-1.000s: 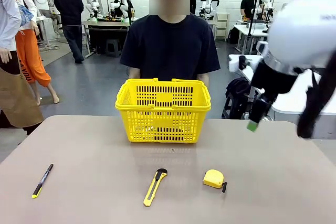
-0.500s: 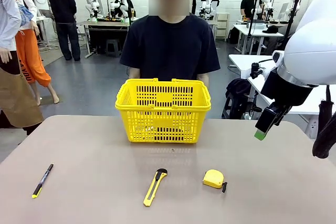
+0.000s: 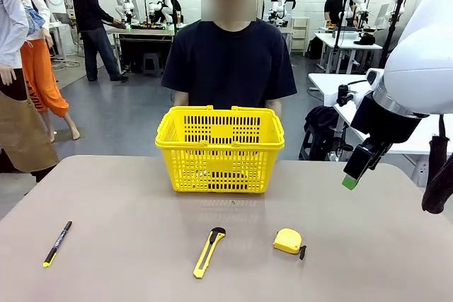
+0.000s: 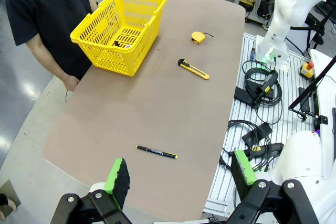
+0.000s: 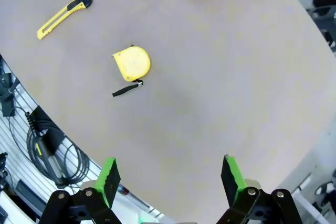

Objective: Place the items the person wants into the basket.
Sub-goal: Pick up the item the person points to and place it in the Market Basket.

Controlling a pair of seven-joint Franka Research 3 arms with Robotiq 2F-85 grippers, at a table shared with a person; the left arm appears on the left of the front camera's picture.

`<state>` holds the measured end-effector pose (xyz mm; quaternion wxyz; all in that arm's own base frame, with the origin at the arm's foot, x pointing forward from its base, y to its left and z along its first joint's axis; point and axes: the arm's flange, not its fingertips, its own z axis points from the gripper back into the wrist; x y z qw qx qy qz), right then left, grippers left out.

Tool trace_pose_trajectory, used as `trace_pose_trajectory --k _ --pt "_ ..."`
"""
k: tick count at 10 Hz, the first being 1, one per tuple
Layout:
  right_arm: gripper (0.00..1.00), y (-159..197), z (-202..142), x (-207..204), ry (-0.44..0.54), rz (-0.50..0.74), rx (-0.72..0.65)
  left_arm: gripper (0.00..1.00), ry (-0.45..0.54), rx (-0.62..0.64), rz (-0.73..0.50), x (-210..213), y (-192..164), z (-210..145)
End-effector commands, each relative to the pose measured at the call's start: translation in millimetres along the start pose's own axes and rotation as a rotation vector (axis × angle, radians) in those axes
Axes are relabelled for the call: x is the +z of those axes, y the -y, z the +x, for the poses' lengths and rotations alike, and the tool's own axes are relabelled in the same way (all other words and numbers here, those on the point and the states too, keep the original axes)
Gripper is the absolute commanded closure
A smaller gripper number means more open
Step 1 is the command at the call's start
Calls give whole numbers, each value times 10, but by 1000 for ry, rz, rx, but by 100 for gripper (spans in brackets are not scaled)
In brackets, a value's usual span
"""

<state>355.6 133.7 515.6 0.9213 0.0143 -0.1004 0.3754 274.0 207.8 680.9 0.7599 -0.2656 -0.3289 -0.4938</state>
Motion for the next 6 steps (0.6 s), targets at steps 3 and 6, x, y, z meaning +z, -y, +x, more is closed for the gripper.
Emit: trace_pose_trajectory --k 3,6 --pt "0 30 -746 657 162 15 42 0 16 -29 -5 13 7 -8" --pt "0 240 -1625 1321 404 120 115 0 16 -29 -5 13 7 -8"
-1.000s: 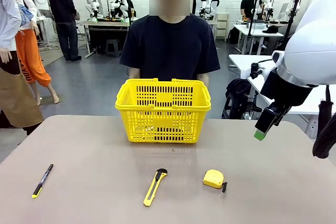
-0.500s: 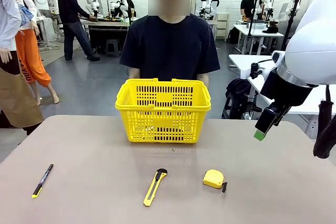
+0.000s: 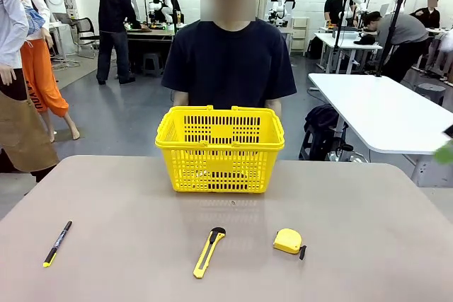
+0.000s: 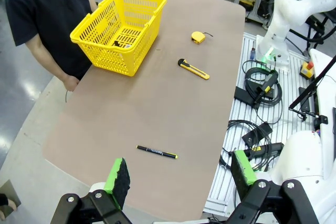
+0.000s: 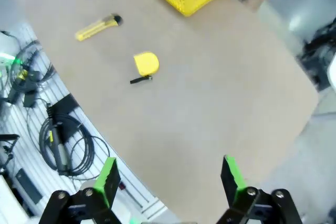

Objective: Place the items the person wants into the basket.
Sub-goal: Pick up the item the person points to and place it in the Market Basket.

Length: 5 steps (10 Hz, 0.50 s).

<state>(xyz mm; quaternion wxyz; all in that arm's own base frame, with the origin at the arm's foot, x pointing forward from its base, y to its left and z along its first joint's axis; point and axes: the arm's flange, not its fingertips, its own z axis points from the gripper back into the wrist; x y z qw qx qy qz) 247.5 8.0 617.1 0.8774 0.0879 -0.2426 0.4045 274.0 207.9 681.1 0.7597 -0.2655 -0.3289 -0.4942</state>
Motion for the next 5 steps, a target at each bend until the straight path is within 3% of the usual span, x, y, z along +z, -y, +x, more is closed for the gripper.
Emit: trace_pose_trajectory --k 1,5 --pt "0 153 -425 345 196 181 84 0 17 -28 -5 11 8 -9" --pt "0 850 -1086 836 555 300 166 0 17 -28 -5 11 8 -9"
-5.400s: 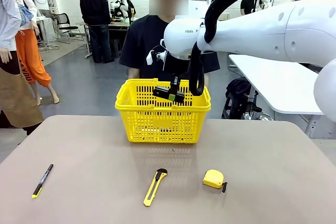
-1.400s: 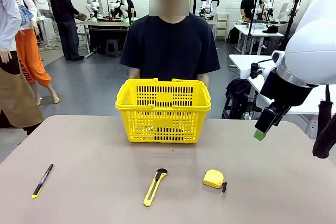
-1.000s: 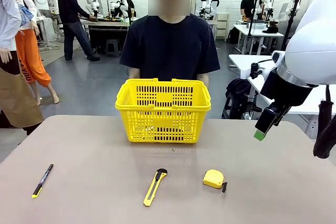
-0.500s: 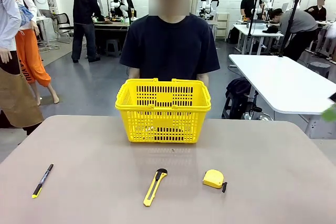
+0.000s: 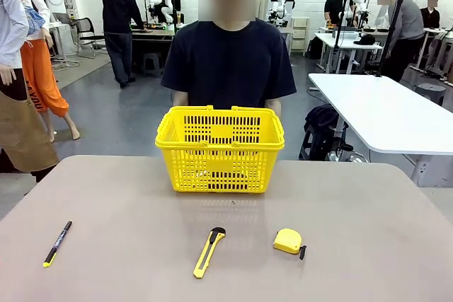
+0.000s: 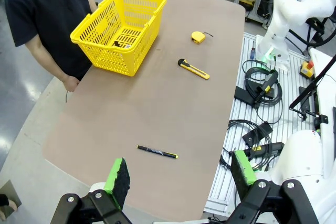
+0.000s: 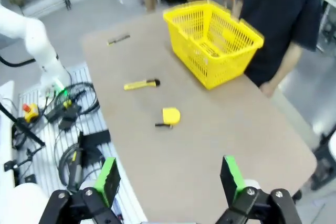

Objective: Place the items the person wants into the basket.
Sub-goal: Pick up the item the person points to and place it in the Market Basket.

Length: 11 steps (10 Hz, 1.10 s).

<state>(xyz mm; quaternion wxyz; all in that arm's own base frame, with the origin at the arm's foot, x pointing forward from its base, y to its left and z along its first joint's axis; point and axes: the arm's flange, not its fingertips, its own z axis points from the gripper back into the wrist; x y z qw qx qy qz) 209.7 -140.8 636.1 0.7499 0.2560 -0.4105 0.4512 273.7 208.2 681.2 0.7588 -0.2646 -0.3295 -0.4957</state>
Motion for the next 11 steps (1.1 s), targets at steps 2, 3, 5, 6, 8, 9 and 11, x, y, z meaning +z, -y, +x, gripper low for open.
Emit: trace_pose_trajectory --k 2,3,5,6,8,9,11 --pt "0 328 -209 260 177 74 -15 0 17 -24 -5 8 7 -7" --pt "0 415 -307 289 181 72 -48 0 17 -24 -5 8 7 -7" --pt "0 536 -463 324 197 67 -69 0 17 -24 -5 8 7 -7" --pt "0 657 -547 219 128 40 -94 0 17 -24 -5 8 7 -7" --pt "0 791 -682 75 61 44 -82 0 17 -24 -5 8 7 -7" --pt "0 813 -701 16 30 47 -65 0 17 -24 -5 8 7 -7" --pt "0 804 -629 -58 17 46 -33 0 17 -24 -5 8 7 -7"
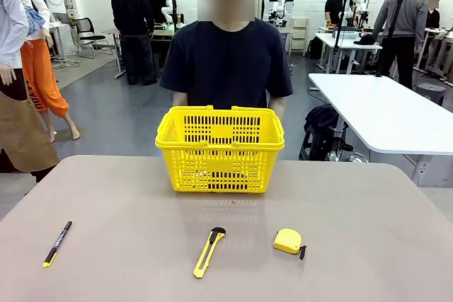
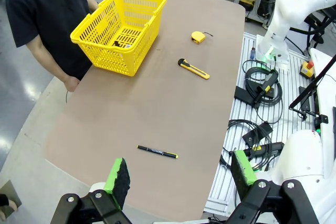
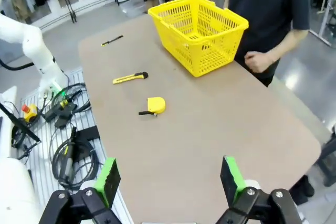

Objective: Place the items the person wants into the basket.
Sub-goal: Pick up the item the person points to and place it in the Market Basket.

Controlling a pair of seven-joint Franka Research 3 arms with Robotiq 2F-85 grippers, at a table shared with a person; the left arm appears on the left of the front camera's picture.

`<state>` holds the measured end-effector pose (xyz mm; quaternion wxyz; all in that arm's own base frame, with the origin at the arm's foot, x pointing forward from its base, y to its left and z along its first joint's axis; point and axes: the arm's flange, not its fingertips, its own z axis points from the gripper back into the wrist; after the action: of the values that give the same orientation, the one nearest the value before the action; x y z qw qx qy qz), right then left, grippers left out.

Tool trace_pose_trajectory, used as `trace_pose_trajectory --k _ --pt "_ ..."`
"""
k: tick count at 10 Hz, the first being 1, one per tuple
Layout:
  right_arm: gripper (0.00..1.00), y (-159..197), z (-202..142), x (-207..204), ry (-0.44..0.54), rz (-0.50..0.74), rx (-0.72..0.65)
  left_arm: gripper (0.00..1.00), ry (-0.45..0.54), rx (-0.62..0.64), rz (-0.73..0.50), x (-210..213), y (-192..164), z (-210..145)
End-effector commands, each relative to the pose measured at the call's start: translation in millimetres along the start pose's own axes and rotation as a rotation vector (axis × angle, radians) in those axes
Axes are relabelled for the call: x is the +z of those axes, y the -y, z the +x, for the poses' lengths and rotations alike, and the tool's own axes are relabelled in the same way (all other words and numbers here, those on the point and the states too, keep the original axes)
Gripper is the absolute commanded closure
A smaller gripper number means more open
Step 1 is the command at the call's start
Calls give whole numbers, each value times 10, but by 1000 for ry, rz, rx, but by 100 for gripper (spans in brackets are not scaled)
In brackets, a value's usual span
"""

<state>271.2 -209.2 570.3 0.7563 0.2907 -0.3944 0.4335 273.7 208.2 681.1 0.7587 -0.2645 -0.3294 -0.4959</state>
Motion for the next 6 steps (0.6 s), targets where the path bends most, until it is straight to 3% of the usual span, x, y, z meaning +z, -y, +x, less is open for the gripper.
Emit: trace_pose_trajectory --k 1,2,6 --pt "0 -115 148 -43 13 9 86 0 17 -23 -5 8 7 -7" --pt "0 0 0 0 0 0 0 0 17 -23 -5 8 7 -7" --pt "0 0 0 0 0 0 0 0 17 -23 -5 8 7 -7"
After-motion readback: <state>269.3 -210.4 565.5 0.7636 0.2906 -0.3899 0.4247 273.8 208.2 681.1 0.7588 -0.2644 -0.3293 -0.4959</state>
